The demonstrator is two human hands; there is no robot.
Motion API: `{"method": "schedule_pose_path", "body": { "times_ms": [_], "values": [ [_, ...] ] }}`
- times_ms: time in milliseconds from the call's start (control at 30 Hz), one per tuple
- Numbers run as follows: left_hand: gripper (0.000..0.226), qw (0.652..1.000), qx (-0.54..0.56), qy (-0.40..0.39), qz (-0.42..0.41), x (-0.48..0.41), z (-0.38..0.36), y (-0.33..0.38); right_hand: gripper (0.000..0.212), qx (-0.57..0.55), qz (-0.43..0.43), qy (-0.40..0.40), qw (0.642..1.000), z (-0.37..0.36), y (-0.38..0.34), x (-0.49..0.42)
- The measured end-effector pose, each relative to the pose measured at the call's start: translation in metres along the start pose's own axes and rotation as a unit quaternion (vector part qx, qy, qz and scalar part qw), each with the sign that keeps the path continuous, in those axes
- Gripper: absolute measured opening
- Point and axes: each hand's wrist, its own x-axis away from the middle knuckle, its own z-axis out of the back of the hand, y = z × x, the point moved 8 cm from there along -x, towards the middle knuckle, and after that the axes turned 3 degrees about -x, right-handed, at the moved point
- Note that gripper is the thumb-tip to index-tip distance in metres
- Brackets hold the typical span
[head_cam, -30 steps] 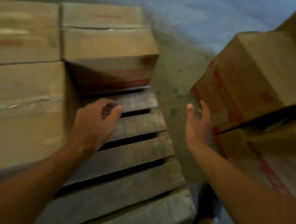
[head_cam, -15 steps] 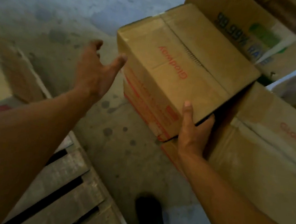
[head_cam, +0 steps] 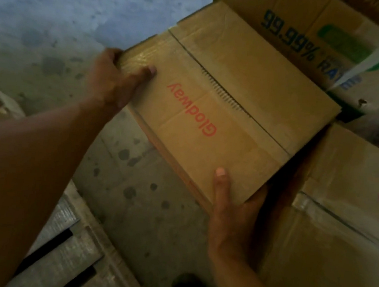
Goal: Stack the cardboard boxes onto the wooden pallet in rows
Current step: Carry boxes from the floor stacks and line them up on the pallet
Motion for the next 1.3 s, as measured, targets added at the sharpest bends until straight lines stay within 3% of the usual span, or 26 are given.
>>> {"method": "schedule_pose_path", "body": {
  "times_ms": [167,333,533,700,767,867,967,1033,1200,1300],
  "values": [
    [0.076,0.999,-0.008,0.013,0.038,0.017,0.021,-0.012,0.095,0.022,0.017,-0.025,0.999,0.01,-0.003,-0.004],
    [0.055,0.991,0.071,0.059,0.096,0.067,0.073,-0.046,0.075,0.01,0.004,-0.078,0.997,0.025,-0.009,-0.006],
    [0.059,0.968,0.18,0.001,0.177,0.168,0.17,-0.087,0.033,-0.008,-0.033,-0.242,0.97,0.035,-0.015,0.044],
    [0.059,0.937,0.282,-0.07,0.193,0.299,0.234,-0.129,0.052,0.005,-0.031,-0.359,0.933,0.048,-0.02,0.117],
    [0.074,0.925,0.326,-0.079,0.181,0.349,0.259,-0.148,0.06,0.017,-0.049,-0.41,0.91,0.051,-0.02,0.153],
    [0.085,0.91,0.359,-0.006,0.205,0.41,0.287,-0.185,0.067,0.039,-0.077,-0.45,0.889,0.051,-0.02,0.195],
    [0.061,0.9,0.379,0.04,0.212,0.47,0.302,-0.212,0.044,0.049,-0.043,-0.463,0.884,0.05,-0.022,0.236],
    [0.058,0.886,0.4,0.067,0.224,0.501,0.309,-0.229,0.034,0.066,-0.002,-0.475,0.877,0.049,-0.019,0.262],
    [0.063,0.861,0.44,0.097,0.235,0.549,0.318,-0.261,0.052,0.093,0.026,-0.486,0.868,0.049,0.012,0.299],
    [0.054,0.85,0.454,0.104,0.245,0.568,0.315,-0.282,0.051,0.1,0.024,-0.47,0.877,0.049,0.036,0.307]
  ]
}}
